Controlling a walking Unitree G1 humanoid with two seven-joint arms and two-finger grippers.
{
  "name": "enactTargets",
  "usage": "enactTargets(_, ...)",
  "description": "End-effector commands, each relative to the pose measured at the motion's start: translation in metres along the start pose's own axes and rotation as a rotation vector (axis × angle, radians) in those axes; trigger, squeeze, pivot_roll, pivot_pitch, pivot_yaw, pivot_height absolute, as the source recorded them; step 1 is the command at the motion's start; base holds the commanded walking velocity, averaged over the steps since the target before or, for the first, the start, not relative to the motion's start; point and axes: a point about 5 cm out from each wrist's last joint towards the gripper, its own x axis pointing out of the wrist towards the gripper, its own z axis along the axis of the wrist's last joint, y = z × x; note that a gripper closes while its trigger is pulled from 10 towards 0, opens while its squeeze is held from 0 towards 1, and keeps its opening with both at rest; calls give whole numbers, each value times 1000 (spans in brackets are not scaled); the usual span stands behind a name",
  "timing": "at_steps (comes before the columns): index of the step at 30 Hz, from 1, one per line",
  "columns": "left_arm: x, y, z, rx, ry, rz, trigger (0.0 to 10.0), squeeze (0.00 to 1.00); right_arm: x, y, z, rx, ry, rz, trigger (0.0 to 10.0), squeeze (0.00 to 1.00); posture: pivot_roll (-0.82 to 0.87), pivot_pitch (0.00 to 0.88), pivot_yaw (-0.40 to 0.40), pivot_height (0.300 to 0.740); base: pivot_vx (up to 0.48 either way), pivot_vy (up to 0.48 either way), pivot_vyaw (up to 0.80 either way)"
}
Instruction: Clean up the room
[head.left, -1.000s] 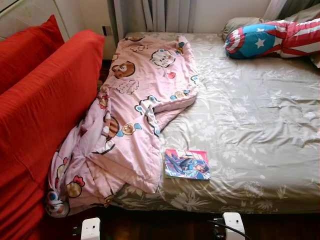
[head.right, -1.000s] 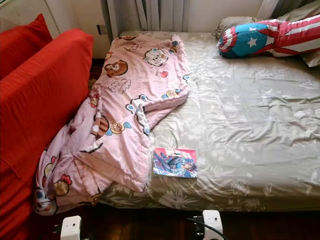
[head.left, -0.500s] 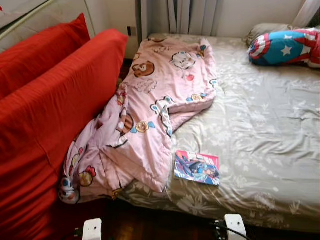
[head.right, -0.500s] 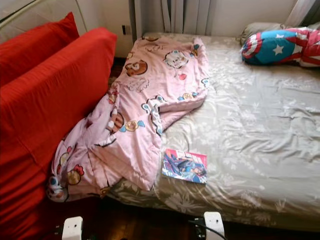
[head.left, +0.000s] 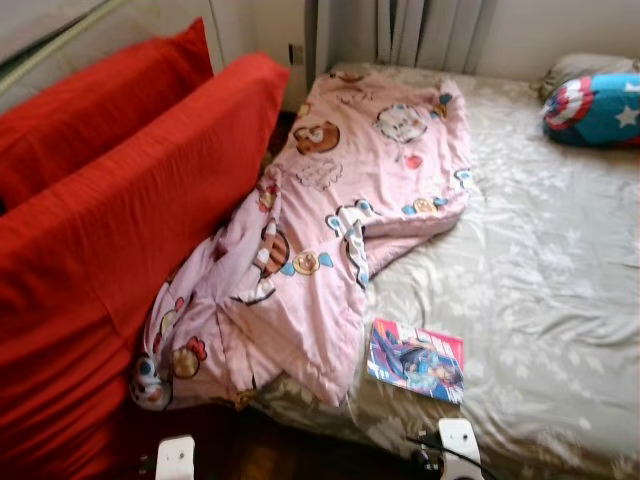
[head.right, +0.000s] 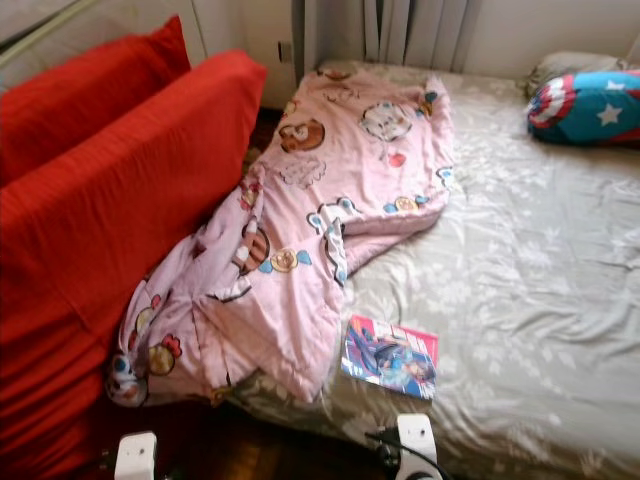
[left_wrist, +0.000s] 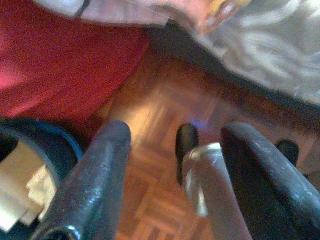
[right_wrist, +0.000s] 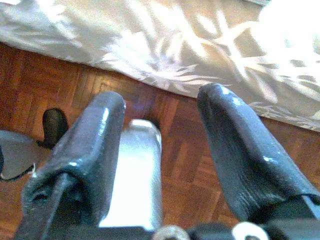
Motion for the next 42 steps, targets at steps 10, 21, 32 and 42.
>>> enactTargets(10,1,-6,9,-16,-73,-41,10000,0,2,-1,12,7,-49,11,10000,0,-88,171,-27,740,0,0,0)
enactTargets(21,-3,-15,67,0,-432,-163,10000,0,2,2,100,28,-457,91,10000,0,-93,173,-33,740,0,0,0)
enactTargets(32,-31,-23,116,-7,-756,-166,10000,0,-10,3,134,31,-686,101,10000,0,-92,165,-40,740,0,0,0)
enactTargets(42,-54,-23,128,-49,-846,-137,10000,0,-26,-9,144,71,-829,49,10000,0,-94,122,-50,740,0,0,0)
